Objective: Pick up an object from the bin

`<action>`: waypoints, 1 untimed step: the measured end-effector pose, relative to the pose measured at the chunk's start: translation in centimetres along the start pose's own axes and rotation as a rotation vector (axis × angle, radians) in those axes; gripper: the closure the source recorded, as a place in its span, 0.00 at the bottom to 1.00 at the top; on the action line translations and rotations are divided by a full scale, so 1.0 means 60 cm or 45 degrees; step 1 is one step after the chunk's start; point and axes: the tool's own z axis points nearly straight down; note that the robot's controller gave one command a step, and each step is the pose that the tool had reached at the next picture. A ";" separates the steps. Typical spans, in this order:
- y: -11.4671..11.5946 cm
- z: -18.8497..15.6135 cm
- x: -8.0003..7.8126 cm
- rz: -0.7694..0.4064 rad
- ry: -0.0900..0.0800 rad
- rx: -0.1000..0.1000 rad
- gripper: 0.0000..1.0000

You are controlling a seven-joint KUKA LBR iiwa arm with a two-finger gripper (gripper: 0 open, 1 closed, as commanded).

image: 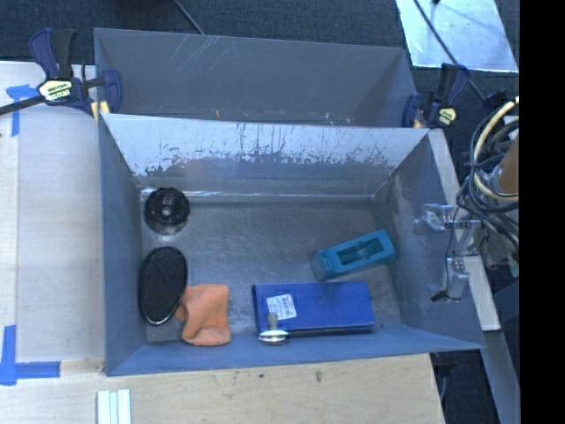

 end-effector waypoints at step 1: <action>0.001 -0.007 -0.003 -0.005 -0.011 0.002 0.00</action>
Offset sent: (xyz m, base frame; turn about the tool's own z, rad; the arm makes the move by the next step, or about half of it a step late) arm 0.0498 0.0398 -0.0613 0.0104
